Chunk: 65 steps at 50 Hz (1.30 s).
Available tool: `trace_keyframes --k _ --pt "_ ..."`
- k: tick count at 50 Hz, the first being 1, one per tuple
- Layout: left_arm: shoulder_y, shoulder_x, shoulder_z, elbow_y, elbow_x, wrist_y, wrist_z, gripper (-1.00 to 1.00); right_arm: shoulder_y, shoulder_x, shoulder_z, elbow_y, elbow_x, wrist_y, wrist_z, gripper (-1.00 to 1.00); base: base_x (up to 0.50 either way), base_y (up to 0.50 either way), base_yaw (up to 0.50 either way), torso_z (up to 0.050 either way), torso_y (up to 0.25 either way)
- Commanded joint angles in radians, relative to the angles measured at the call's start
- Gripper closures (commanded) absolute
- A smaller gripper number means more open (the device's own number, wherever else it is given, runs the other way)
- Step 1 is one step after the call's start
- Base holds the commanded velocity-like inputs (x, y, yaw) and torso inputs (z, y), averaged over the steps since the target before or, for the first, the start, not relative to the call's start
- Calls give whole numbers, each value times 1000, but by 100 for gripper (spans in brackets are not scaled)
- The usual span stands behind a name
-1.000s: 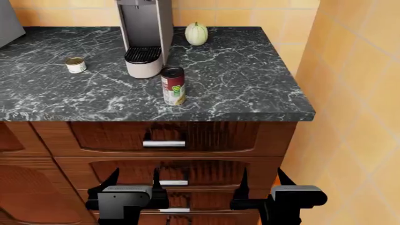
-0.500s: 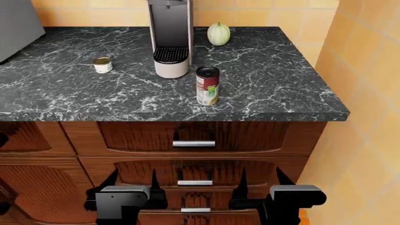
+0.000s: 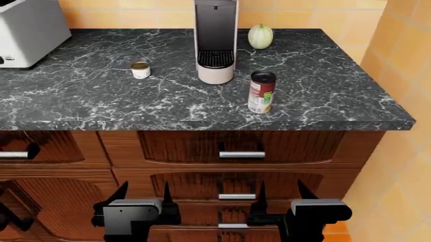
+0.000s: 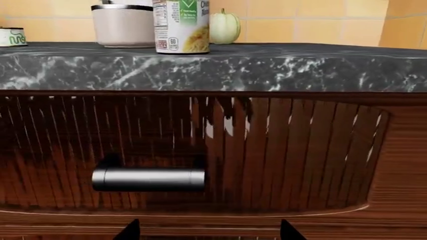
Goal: Pick the cans from the counter and place them in their designated side in the cabinet.
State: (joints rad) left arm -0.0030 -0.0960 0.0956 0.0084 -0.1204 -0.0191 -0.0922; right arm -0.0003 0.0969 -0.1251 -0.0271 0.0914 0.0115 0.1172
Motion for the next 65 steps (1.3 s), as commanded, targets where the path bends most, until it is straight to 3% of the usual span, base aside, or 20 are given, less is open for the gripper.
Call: trace_keyframes --k 1,14,21,29,42,50,65 --pt "-1 -14 12 4 -17 -3 -11 -100 0 13 -15 -4 12 2 13 -100 0 285 0 0 0" --pt "-16 -40 9 85 -93 -137 -6 -100 17 40 -37 -102 32 146 23 -100 0 65 0 0 0" --pt "-64 -100 -11 386 -216 -394 -15 -100 66 90 -31 -395 90 454 28 -100 0 0 0 0 0" --pt "-261 -159 -54 642 -400 -707 -51 -100 249 117 82 -704 263 891 60 -100 0 0 0 0 0" --pt "-620 -222 -206 753 -719 -1092 -135 -100 715 103 227 -842 470 1403 81 -100 0 0 0 0 0" --pt "-774 -257 -269 717 -818 -1211 -173 -100 879 113 316 -827 544 1534 56 -100 163 0 0 0 0" --pt "-858 -283 -362 766 -973 -1344 -271 -100 945 160 311 -804 587 1534 69 -100 303 0 0 0 0"
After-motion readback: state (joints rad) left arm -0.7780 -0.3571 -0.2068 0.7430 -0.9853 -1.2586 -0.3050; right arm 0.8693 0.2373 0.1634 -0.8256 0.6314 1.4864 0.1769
